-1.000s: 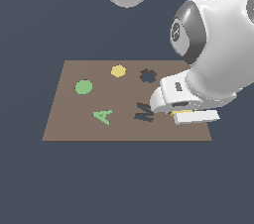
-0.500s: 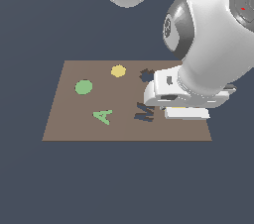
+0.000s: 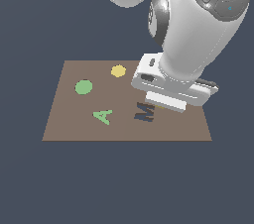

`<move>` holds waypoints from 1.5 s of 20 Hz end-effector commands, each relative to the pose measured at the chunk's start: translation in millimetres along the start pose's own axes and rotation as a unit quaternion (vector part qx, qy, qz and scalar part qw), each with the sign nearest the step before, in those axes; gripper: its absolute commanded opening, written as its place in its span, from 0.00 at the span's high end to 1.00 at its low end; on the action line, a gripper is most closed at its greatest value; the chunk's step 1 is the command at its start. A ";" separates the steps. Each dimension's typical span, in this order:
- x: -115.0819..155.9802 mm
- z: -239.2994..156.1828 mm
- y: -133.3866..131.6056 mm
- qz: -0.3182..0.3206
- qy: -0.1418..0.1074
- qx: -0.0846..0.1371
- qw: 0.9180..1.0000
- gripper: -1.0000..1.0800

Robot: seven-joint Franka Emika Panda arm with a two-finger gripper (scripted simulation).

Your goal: Insert a designated object into the corresponding slot on a board.

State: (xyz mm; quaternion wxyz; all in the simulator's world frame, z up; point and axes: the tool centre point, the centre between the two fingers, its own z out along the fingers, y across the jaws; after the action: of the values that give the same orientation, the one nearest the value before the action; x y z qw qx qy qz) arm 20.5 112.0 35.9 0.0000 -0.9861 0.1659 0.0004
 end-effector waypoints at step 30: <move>-81.0 -4.0 63.8 0.337 0.000 0.000 0.941 1.00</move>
State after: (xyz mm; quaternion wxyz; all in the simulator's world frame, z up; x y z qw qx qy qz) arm -77.0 78.1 40.2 0.0002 -0.8724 0.4888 0.0009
